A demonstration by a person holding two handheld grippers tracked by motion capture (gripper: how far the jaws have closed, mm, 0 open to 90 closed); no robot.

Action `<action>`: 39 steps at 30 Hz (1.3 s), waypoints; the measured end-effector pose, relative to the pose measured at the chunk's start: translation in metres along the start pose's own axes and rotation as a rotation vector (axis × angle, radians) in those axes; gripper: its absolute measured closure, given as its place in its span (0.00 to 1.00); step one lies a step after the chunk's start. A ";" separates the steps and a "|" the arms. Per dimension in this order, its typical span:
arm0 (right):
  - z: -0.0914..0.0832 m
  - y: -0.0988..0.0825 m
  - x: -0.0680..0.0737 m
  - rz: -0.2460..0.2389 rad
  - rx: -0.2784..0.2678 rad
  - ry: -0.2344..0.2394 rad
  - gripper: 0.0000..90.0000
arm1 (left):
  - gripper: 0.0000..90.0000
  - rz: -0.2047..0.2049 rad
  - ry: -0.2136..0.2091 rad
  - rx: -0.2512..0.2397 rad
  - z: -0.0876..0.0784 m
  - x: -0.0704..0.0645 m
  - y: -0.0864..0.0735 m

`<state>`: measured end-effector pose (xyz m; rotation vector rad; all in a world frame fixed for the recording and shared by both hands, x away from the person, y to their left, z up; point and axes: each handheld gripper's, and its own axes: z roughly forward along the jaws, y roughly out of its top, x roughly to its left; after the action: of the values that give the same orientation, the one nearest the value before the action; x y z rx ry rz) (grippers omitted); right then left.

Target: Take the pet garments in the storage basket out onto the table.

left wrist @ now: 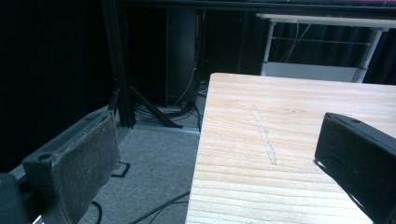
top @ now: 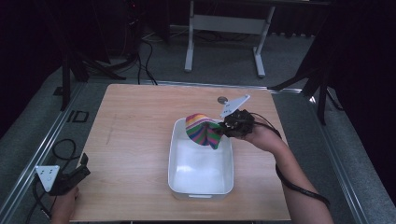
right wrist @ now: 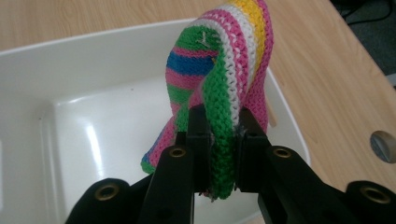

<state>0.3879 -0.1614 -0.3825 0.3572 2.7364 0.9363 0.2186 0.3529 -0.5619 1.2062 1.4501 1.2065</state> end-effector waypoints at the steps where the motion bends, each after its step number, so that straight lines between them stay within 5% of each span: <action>1: -0.009 0.002 -0.002 0.010 -0.018 0.005 0.88 | 0.00 0.001 0.000 0.001 0.000 0.000 0.000; 15: -0.072 -0.003 -0.012 0.043 -0.110 -0.084 0.88 | 0.00 0.002 0.002 0.001 0.000 0.000 0.000; 28: -0.107 -0.060 -0.027 0.152 -0.132 -0.190 0.88 | 0.00 0.002 0.004 0.005 0.000 0.000 0.000; 39: -0.111 -0.108 -0.027 0.239 -0.128 -0.236 0.88 | 0.00 0.005 0.004 0.004 0.000 0.000 0.000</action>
<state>0.3644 -0.3158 -0.3609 0.7332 2.4427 1.0470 0.2190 0.3526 -0.5618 1.2113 1.4542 1.2101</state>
